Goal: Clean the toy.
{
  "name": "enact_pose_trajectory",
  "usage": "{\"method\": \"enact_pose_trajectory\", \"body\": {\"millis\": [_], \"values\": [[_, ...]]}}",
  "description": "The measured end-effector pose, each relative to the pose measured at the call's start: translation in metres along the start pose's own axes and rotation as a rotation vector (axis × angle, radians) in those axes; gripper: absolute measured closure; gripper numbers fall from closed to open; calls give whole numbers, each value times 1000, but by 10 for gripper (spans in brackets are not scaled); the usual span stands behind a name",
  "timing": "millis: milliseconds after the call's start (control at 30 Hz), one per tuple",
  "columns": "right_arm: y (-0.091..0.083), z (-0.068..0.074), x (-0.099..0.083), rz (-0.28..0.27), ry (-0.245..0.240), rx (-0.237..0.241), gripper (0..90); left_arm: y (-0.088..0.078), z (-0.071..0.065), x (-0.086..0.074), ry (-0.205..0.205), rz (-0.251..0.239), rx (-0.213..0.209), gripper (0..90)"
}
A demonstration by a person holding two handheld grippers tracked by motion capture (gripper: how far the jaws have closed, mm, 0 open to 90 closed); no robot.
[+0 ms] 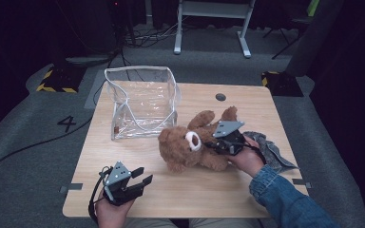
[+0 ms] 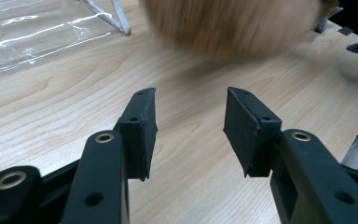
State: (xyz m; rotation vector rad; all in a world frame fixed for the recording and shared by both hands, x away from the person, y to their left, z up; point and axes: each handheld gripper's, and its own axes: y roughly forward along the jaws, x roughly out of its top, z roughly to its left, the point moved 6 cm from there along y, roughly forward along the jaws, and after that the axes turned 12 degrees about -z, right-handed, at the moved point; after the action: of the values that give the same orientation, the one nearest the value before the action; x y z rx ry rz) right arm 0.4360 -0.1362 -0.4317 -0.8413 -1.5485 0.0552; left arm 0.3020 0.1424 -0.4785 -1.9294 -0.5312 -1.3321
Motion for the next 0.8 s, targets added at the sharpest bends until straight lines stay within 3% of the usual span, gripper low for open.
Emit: {"method": "enact_pose_trajectory", "body": {"millis": [100, 167, 400, 600, 800], "values": [[-18, -5, 6, -79, 122, 6, 731, 5, -1, 1, -3, 1, -13, 538], [-29, -6, 10, -114, 160, -2, 728, 8, -1, 2, 8, 7, -21, 538], [-72, -15, 13, -252, 271, -109, 719, 21, -4, 6, 25, 18, -58, 538], [-113, -28, -1, -302, 343, -215, 716, 33, -7, 8, 34, 32, -86, 538], [-156, -28, -7, -350, 392, -275, 705, 44, -12, 11, 41, 40, -109, 538]]}}
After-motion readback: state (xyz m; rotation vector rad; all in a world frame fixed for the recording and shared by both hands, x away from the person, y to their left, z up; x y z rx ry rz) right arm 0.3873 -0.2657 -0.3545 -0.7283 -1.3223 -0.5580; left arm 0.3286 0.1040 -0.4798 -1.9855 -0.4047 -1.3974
